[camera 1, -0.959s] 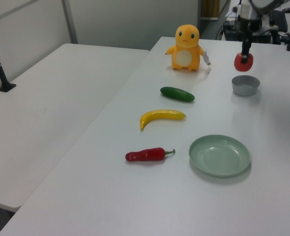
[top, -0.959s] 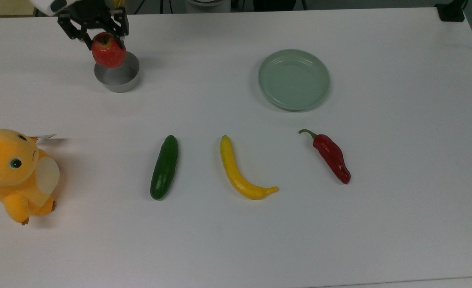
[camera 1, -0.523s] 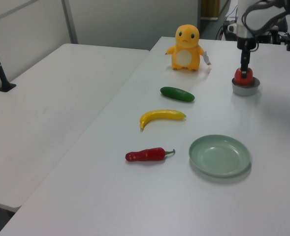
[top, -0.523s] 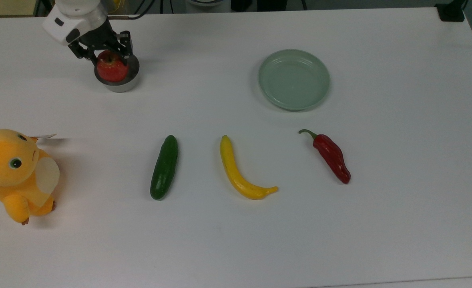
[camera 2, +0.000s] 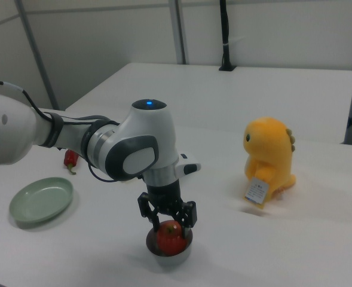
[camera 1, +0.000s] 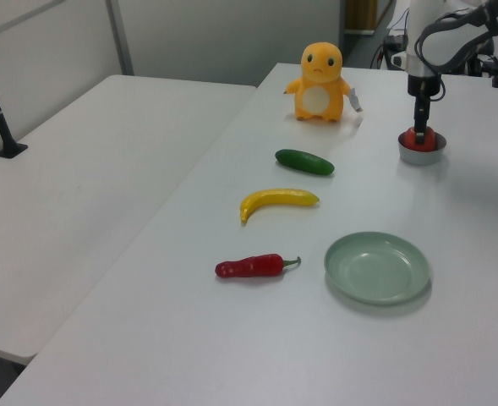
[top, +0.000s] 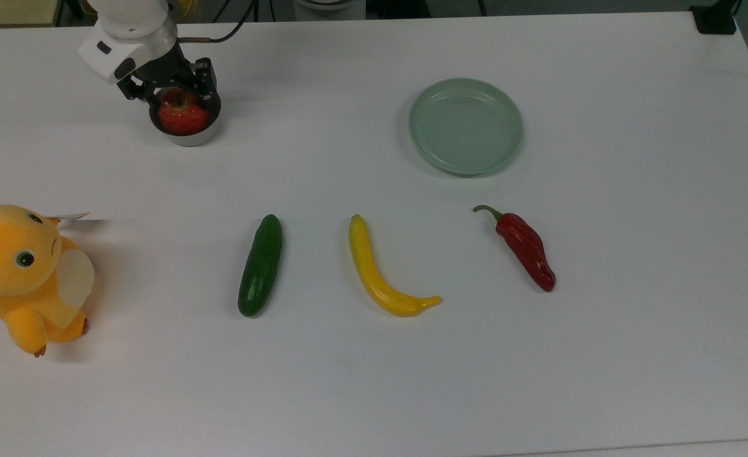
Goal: Put the red apple in the bowl
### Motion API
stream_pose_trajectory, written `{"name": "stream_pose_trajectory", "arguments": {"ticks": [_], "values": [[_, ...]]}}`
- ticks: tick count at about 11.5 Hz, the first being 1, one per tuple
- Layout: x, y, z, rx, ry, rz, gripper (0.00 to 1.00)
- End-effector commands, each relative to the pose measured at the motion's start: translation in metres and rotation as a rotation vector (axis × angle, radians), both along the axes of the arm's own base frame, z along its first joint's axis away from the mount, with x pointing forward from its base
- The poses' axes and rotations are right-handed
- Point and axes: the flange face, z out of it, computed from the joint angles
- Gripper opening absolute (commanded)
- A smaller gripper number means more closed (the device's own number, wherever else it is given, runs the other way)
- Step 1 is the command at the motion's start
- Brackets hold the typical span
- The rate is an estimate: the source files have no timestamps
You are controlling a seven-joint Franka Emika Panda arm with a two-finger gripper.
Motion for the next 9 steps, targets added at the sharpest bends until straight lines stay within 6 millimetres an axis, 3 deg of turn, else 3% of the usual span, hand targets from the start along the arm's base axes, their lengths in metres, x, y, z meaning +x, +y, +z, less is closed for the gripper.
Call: {"name": "stream_pose_trajectory", "arguments": {"ticks": [1,2,5,6,8,9], "values": [[0.0,0.006,0.017,-0.015,-0.037,-0.044,1.0],[0.004,0.009,0.037,-0.02,-0.067,-0.069,1.0],[0.027,0.038,0.15,-0.007,-0.088,-0.18,1.0],[0.033,0.057,0.188,-0.007,-0.099,-0.196,1.0],[0.028,0.084,0.245,-0.004,-0.126,-0.236,1.0],[0.022,0.103,0.263,0.004,-0.126,-0.287,1.0]]}}
